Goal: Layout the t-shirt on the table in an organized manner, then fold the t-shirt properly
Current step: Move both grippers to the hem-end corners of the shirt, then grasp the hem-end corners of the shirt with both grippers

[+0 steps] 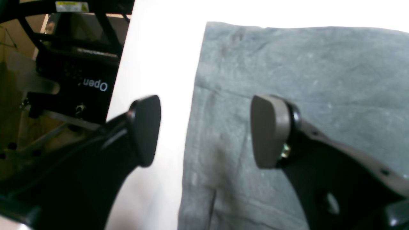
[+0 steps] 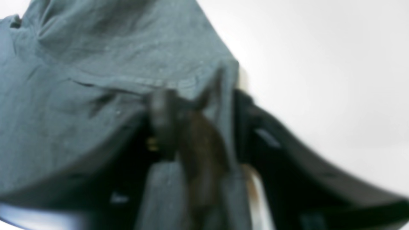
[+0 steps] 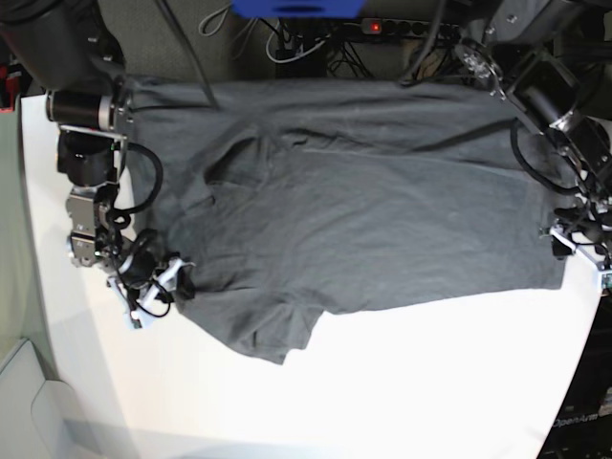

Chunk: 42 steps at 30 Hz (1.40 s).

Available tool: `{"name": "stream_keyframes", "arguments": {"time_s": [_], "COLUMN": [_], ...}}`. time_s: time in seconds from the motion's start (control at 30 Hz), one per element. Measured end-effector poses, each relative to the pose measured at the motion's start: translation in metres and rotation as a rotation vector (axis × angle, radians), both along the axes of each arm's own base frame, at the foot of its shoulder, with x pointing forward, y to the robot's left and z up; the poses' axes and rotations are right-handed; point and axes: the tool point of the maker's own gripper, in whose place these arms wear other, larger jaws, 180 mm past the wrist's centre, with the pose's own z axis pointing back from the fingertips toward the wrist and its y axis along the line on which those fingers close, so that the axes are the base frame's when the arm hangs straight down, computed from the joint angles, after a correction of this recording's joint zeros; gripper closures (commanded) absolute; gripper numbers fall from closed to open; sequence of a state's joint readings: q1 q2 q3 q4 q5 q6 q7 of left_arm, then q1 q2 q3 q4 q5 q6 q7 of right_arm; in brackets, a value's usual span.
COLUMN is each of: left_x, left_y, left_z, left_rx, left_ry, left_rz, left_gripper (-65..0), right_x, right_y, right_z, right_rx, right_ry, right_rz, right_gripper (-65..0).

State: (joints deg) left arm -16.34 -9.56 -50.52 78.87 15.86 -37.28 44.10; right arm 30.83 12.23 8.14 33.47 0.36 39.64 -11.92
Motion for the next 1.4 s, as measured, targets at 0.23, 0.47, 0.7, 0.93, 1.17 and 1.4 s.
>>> {"name": "stream_keyframes", "arguments": {"time_s": [0.23, 0.47, 0.7, 0.93, 1.17, 1.4], "left_x": [-0.001, 0.006, 0.038, 0.07, 0.083, 0.086], "left_y": [-0.002, 0.001, 0.001, -0.011, -0.004, -0.01], "left_z": [-0.025, -0.018, 0.001, -0.027, -0.05, -0.066], "left_rx": [-0.059, -0.058, -0.084, -0.224, -0.279, -0.253], "left_ry": [0.047, 0.032, -0.084, -0.137, -0.176, -0.202], "left_rz": [-0.008, -0.005, -0.024, -0.052, 0.03, 0.03], "left_gripper": [-42.9, -42.9, -42.9, -42.9, -42.9, -42.9], "right_x": [-0.002, -0.006, -0.015, -0.023, -0.025, -0.027], "right_y": [-0.001, -0.029, -0.035, -0.043, -0.056, -0.067], "right_z": [-0.002, -0.001, -0.006, -0.009, -0.008, -0.008], "right_rx": [-0.001, -0.041, -0.031, -0.017, -0.04, -0.06], "right_ry": [0.007, 0.015, 0.004, -0.004, 0.005, 0.01], "right_rz": [0.0, -0.014, -0.029, -0.046, -0.051, -0.057], "right_gripper": [0.0, 0.0, 0.0, 0.0, 0.0, 0.0]}}
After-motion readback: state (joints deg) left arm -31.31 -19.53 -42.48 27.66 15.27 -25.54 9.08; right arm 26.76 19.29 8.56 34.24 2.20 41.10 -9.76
